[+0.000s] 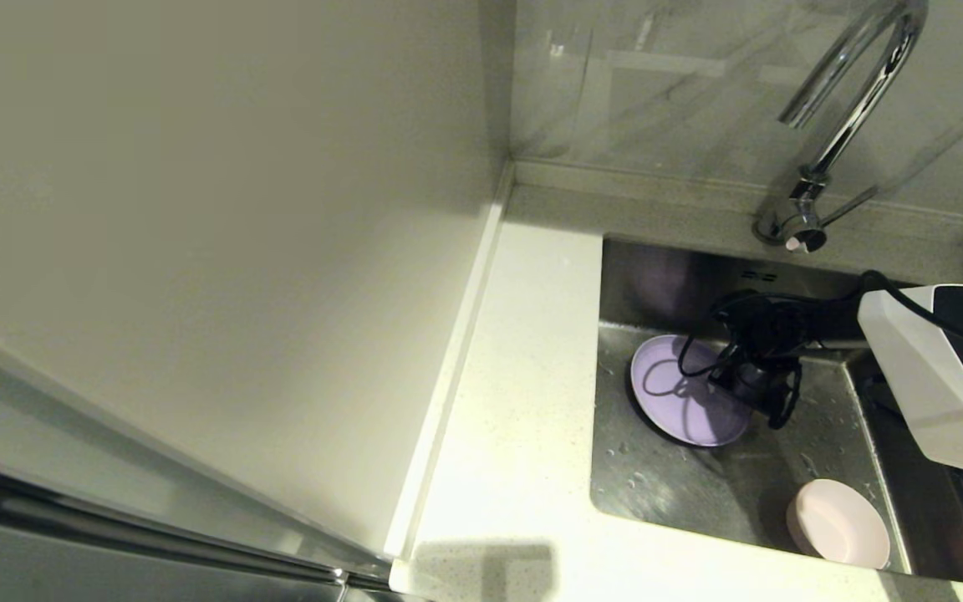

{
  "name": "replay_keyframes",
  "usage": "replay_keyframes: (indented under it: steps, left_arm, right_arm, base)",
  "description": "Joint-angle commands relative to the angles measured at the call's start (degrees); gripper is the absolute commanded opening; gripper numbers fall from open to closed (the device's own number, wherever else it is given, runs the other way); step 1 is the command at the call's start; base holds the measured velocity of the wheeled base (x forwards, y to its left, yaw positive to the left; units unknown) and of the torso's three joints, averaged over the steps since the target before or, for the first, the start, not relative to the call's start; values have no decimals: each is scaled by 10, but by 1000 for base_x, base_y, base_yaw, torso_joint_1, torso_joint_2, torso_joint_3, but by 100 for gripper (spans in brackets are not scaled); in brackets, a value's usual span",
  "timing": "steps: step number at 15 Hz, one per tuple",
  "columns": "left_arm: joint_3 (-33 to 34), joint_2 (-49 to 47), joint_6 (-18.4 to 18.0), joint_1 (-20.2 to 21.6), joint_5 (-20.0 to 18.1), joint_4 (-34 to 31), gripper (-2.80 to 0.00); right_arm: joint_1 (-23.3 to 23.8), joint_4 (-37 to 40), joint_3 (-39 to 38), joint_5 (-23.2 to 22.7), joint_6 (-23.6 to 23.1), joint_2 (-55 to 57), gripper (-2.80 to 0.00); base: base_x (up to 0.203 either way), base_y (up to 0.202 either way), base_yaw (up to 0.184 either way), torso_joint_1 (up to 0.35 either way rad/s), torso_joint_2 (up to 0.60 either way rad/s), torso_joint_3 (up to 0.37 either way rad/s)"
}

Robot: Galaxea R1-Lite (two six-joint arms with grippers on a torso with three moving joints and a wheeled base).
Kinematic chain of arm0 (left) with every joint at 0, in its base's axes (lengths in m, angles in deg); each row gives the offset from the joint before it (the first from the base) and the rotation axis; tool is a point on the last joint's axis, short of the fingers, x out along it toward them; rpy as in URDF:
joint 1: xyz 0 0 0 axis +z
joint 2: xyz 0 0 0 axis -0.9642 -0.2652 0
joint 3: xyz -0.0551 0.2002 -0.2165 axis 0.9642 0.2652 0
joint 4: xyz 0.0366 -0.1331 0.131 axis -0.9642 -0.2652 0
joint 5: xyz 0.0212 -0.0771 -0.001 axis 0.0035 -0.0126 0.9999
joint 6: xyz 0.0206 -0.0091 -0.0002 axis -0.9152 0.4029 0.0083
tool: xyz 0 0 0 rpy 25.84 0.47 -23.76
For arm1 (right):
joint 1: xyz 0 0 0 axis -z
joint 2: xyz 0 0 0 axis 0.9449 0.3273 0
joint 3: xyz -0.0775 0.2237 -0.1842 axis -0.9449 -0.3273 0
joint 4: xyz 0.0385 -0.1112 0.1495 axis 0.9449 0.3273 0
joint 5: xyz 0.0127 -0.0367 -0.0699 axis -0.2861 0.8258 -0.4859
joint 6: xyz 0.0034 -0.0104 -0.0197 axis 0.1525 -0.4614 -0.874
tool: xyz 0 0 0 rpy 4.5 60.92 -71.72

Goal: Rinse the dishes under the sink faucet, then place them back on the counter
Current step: Put a plate back to the table from the sink

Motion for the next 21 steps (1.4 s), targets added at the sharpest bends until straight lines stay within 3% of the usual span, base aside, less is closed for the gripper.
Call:
replay_keyframes:
  steps: [1, 3, 4, 21]
  left_arm:
    - [2, 0, 0, 0, 0, 0, -280]
    - [2, 0, 0, 0, 0, 0, -280]
    - [2, 0, 0, 0, 0, 1, -280]
    - [1, 0, 0, 0, 0, 0, -280]
  right_arm:
    - [0, 6, -2, -12, 2, 4, 0]
    - [0, 7, -4, -14, 2, 2, 0]
    - [0, 7, -5, -15, 2, 1, -280]
    - [18, 18, -9, -27, -13, -65, -280]
  base:
    - [0, 0, 0, 0, 0, 0]
    - [0, 0, 0, 0, 0, 0]
    - [0, 0, 0, 0, 0, 0]
    - [0, 0, 0, 0, 0, 0]
